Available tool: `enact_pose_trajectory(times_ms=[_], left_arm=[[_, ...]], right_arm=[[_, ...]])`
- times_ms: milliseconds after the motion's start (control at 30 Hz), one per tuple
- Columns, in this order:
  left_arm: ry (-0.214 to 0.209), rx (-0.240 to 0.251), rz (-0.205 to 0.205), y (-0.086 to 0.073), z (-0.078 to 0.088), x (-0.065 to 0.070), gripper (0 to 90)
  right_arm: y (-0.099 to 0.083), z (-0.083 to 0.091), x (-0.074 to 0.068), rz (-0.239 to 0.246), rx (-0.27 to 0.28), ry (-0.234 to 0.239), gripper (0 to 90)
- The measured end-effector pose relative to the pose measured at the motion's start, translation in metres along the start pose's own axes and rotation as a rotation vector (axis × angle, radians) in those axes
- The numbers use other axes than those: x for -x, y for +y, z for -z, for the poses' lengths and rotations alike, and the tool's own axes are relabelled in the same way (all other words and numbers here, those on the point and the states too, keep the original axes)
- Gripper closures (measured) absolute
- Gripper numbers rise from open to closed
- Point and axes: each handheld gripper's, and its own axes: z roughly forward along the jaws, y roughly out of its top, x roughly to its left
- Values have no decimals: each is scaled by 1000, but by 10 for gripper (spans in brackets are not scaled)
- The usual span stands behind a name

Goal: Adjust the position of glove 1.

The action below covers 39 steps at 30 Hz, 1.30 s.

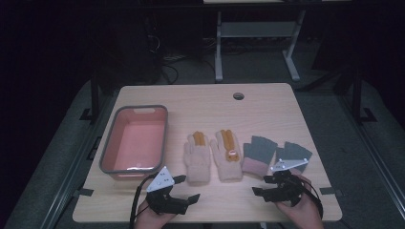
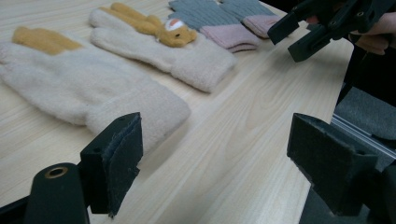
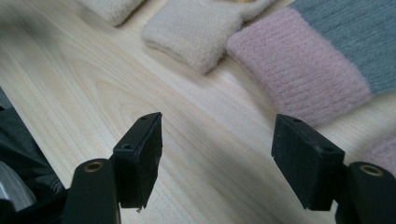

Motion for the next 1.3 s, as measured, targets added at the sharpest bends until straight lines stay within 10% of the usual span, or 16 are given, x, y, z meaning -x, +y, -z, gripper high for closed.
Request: enact_pose_trajectory(times_ms=[1300], left_arm=[[7, -6, -30, 0, -1, 0, 184]], right_arm=[[102, -16, -28, 216, -93, 2, 330]])
